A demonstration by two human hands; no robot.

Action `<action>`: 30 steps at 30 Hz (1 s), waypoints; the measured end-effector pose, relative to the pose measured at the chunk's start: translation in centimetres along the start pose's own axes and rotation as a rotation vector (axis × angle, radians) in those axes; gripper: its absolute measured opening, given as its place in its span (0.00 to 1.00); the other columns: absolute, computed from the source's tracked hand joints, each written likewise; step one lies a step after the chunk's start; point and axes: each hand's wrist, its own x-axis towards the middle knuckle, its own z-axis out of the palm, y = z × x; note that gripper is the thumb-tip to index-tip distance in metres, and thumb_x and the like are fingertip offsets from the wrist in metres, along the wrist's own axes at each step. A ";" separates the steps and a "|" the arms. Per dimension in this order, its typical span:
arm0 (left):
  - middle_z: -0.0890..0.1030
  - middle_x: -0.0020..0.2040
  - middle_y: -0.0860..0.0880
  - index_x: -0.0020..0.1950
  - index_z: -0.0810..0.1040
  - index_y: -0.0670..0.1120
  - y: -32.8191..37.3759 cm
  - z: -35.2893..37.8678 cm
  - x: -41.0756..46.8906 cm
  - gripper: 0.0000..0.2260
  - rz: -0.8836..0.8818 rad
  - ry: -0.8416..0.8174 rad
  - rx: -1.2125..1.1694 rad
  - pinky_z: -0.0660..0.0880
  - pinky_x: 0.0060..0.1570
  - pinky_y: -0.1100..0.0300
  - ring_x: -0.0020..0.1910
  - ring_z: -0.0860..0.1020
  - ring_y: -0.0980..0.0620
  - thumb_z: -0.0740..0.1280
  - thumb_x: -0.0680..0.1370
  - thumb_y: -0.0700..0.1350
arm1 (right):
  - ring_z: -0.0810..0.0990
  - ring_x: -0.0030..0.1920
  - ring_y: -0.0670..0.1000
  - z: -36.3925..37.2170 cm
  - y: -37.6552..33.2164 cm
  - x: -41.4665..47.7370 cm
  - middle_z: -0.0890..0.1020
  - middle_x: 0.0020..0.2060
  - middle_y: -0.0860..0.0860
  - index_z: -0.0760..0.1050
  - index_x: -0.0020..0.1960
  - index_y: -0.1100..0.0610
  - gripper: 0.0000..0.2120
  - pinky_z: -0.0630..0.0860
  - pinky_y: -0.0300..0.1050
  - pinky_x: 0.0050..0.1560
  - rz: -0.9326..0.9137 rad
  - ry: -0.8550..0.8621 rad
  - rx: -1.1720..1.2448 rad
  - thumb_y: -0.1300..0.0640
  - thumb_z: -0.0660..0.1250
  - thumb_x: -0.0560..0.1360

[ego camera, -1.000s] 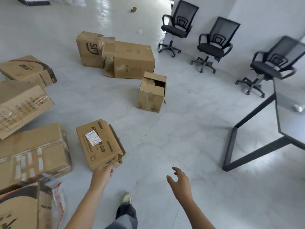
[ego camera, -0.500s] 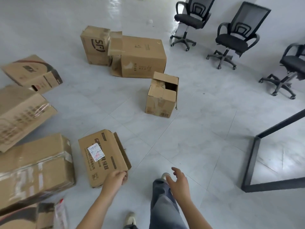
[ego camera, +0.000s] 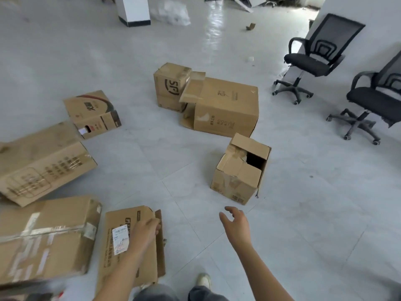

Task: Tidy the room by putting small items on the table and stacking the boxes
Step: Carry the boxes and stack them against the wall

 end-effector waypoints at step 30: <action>0.77 0.43 0.40 0.51 0.76 0.34 11.0 -15.6 26.8 0.09 -0.270 0.581 -0.598 0.66 0.42 0.56 0.39 0.73 0.47 0.61 0.80 0.39 | 0.68 0.66 0.51 17.5 -25.8 29.8 0.72 0.64 0.52 0.69 0.66 0.55 0.17 0.67 0.42 0.61 -0.278 -0.468 -0.317 0.54 0.62 0.78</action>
